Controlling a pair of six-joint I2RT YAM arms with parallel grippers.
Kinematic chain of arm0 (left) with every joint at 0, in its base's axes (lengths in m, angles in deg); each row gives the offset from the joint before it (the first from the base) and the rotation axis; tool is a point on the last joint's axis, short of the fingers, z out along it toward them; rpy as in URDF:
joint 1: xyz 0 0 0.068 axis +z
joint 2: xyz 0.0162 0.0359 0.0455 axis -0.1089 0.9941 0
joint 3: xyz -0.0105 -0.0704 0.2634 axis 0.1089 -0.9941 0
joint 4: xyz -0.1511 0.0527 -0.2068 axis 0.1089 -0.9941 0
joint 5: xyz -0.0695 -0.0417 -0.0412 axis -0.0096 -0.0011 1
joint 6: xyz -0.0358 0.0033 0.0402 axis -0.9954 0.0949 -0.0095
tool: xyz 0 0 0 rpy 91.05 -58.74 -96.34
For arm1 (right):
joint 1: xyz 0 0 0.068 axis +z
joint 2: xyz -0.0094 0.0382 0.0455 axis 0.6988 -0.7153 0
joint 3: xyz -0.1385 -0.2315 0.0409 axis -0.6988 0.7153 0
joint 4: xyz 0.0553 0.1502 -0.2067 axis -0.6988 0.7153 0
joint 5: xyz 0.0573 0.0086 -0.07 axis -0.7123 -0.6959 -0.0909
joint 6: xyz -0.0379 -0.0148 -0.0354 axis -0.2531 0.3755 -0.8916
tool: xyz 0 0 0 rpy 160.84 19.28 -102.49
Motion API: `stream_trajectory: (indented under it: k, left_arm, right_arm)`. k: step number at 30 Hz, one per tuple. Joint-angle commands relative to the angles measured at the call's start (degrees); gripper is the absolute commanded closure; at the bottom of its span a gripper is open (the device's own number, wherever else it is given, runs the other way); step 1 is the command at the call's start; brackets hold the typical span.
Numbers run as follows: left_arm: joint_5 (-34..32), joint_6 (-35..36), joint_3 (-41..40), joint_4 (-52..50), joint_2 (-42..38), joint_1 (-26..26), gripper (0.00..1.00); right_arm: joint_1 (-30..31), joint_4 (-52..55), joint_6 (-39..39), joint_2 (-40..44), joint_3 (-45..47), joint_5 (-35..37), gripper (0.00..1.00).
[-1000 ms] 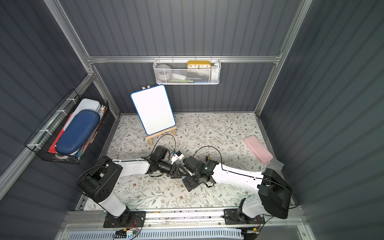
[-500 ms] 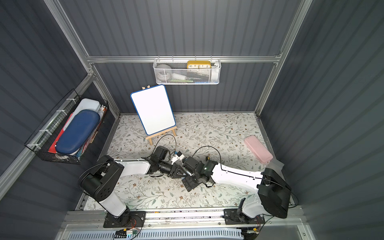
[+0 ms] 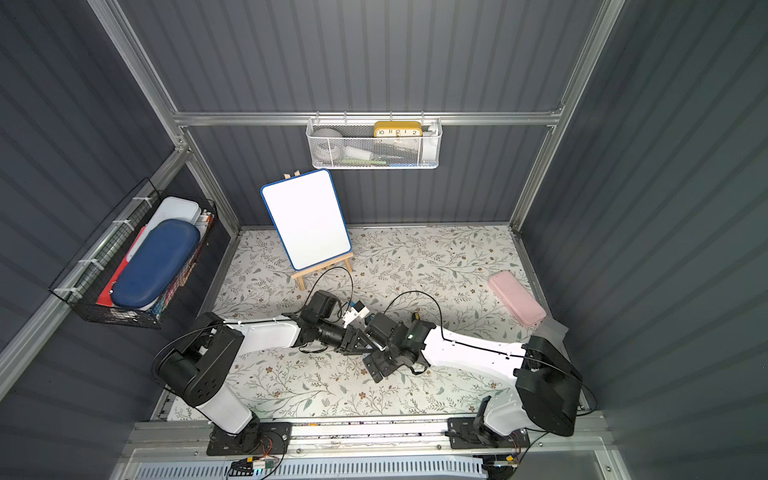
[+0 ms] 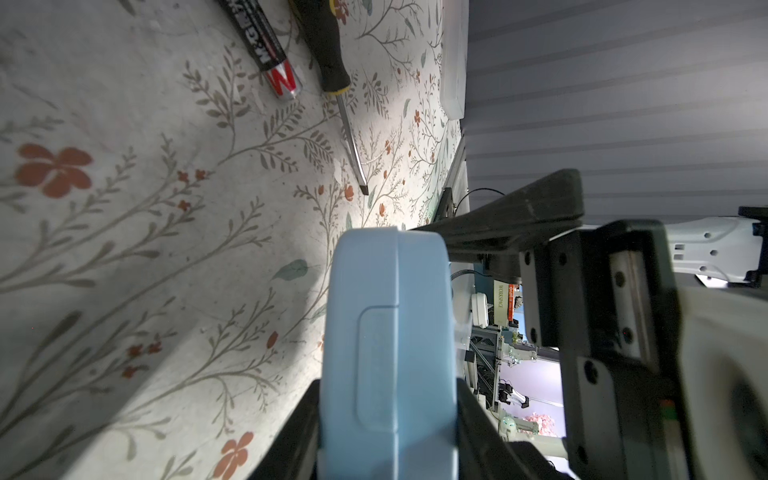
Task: Remove the battery from the alarm
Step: Adjust the alarm at the center of the board.
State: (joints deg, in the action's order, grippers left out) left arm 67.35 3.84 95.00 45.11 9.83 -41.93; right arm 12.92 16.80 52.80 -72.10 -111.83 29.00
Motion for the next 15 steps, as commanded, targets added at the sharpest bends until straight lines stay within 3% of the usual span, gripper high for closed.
stream_trajectory:
  k: [1, 7, 15]
  left_arm:
    - [-5.54, 2.06, 1.69, -5.24, -0.98, 0.35, 1.00]
    - [-9.29, 3.24, 4.37, -9.20, -0.89, 0.96, 1.00]
    - [-18.55, 6.54, 10.61, -18.42, -3.47, 1.49, 1.00]
  right_arm:
    - [0.05, -0.64, 1.20, 4.05, -0.03, 1.94, 0.01]
    - [0.03, 2.46, 2.58, 10.04, 1.00, 3.83, 0.01]
    - [-1.59, 4.85, 11.06, 18.96, 3.41, 15.89, 0.01]
